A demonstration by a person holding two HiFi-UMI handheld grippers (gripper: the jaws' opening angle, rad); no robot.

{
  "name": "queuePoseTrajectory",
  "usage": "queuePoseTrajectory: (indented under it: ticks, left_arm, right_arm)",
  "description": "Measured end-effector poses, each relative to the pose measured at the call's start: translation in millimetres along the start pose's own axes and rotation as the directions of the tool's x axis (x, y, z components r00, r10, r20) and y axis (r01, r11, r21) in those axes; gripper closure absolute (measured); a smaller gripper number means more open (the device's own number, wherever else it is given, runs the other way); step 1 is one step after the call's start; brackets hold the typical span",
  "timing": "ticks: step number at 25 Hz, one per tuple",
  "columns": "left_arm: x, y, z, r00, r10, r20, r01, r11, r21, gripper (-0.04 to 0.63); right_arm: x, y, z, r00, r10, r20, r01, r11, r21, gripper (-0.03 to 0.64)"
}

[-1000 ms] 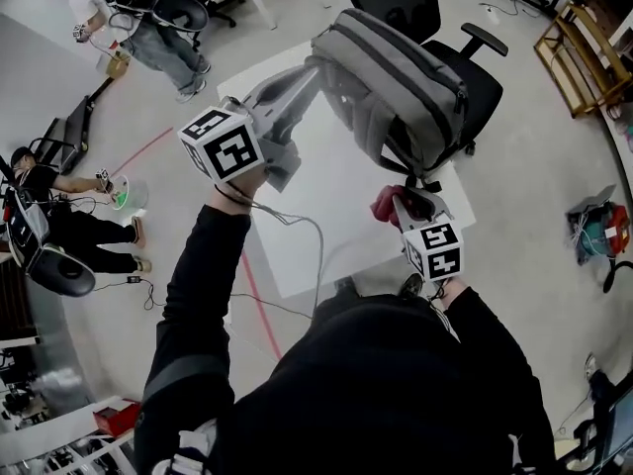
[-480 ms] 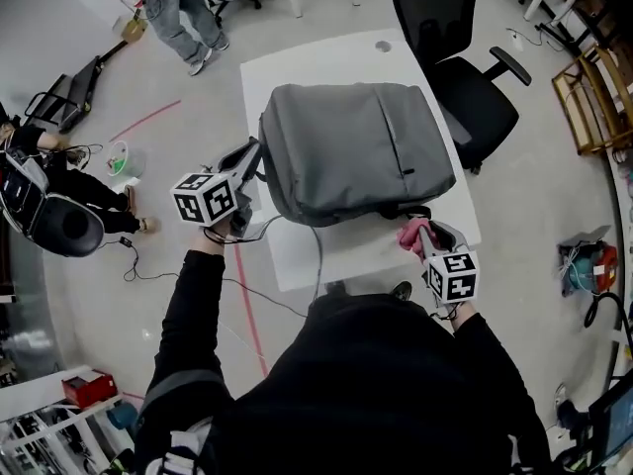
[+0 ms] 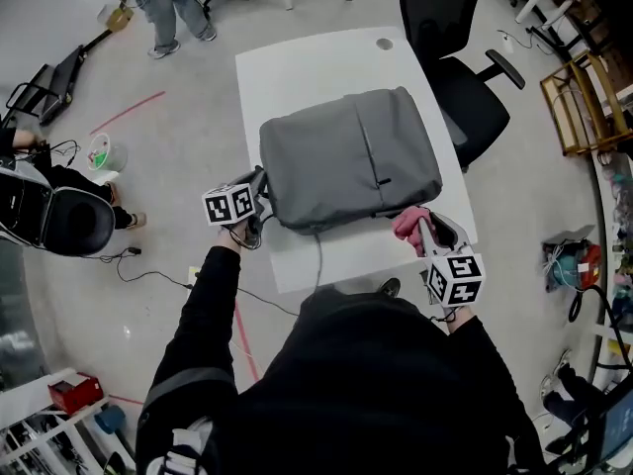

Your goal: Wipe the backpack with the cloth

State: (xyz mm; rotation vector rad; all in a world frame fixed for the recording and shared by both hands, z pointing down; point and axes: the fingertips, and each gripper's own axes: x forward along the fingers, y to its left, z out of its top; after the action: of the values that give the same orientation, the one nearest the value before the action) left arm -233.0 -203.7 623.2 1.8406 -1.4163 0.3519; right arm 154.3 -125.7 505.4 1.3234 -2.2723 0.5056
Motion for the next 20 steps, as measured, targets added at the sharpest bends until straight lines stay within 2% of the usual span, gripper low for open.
queuePoseTrajectory:
  ticks: [1, 2, 4, 6, 8, 11, 13, 16, 18, 20]
  left_arm:
    - [1, 5, -4, 1.000, 0.005, 0.006, -0.005, 1.000, -0.018, 0.507]
    - [-1, 10, -6, 1.000, 0.011, 0.019, -0.010, 0.999, -0.036, 0.421]
    - [-7, 20, -12, 0.999, 0.020, 0.047, -0.017, 0.998, -0.063, 0.332]
    - [-22, 34, -20, 0.996, 0.034, 0.079, -0.025, 0.994, -0.107, 0.324]
    - [-43, 49, -26, 0.990, 0.051, 0.128, -0.027, 0.983, -0.182, 0.324]
    - [-82, 56, -26, 0.979, 0.026, 0.202, 0.031, 0.962, -0.271, 0.324]
    - [-115, 50, -15, 0.969, 0.001, 0.247, 0.059, 0.970, -0.237, 0.324]
    - [-160, 35, 15, 0.942, 0.028, 0.333, -0.008, 0.998, -0.061, 0.334]
    - [-184, 5, 38, 0.905, 0.015, 0.425, -0.036, 0.998, 0.041, 0.406]
    - [-201, -47, 49, 0.867, -0.058, 0.495, 0.025, 0.997, 0.074, 0.470]
  right_arm:
    - [-1, 2, 3, 1.000, -0.005, 0.008, 0.005, 1.000, 0.009, 0.543]
    - [-2, 3, 6, 1.000, -0.011, 0.018, 0.010, 1.000, 0.022, 0.543]
    - [-3, 5, 9, 0.999, -0.026, 0.035, 0.023, 0.998, 0.064, 0.543]
    - [-4, 8, 10, 0.998, -0.039, 0.044, 0.033, 0.992, 0.121, 0.543]
    - [-3, 12, 9, 0.998, -0.041, 0.042, 0.033, 0.984, 0.173, 0.543]
    - [2, 23, 4, 1.000, -0.005, 0.021, 0.001, 0.980, 0.200, 0.543]
    - [2, 36, 0, 1.000, 0.026, 0.009, -0.027, 0.979, 0.200, 0.543]
    - [2, 59, -1, 0.996, 0.085, 0.022, -0.088, 0.977, 0.195, 0.543]
    - [4, 74, 0, 0.990, 0.133, 0.042, -0.138, 0.974, 0.181, 0.543]
    - [3, 85, -1, 0.984, 0.169, 0.058, -0.176, 0.970, 0.165, 0.543]
